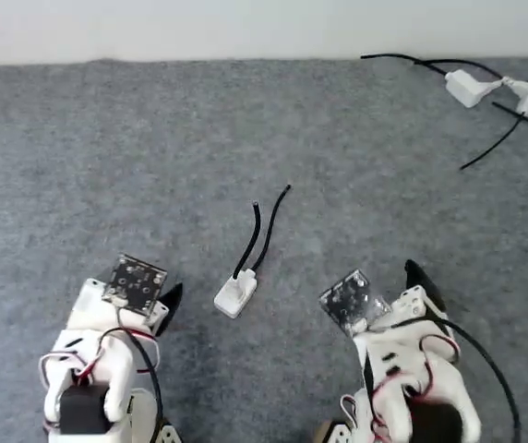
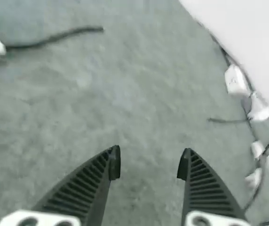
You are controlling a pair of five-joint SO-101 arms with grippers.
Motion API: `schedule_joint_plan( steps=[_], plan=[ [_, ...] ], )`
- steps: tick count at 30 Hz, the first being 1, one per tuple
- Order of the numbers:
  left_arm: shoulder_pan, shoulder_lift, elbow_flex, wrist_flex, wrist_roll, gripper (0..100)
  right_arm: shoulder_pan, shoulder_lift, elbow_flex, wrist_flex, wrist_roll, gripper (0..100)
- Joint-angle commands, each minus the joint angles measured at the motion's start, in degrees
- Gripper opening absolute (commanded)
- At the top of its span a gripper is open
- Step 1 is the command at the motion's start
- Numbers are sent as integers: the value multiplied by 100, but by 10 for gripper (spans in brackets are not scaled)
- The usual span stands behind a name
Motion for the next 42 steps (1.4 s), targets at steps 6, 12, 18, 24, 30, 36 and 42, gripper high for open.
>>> schedule_joint_plan(
  steps=[6, 12, 18, 24, 30, 36, 42],
  plan=[
    [360, -88, 523, 44, -44, 259, 523, -48, 1442, -1095, -255, 208],
    [360, -88, 1068, 9, -44, 284, 558, -48, 2295, -1490, -360, 208],
    [387, -88, 1314, 0, -44, 283, 505, 4, 2382, -1270, -352, 208],
    [343, -79, 1323, 352, -35, 281, 330, 13, 2382, -338, -378, 208],
    [360, -70, 1323, 316, -35, 281, 910, 22, 2382, -110, -352, 208],
    [360, -70, 1323, 316, -35, 281, 1596, -40, 2391, -145, -387, 208],
    [360, -70, 1323, 316, -35, 281, 1587, -40, 2391, -163, -396, 211]
  ],
)
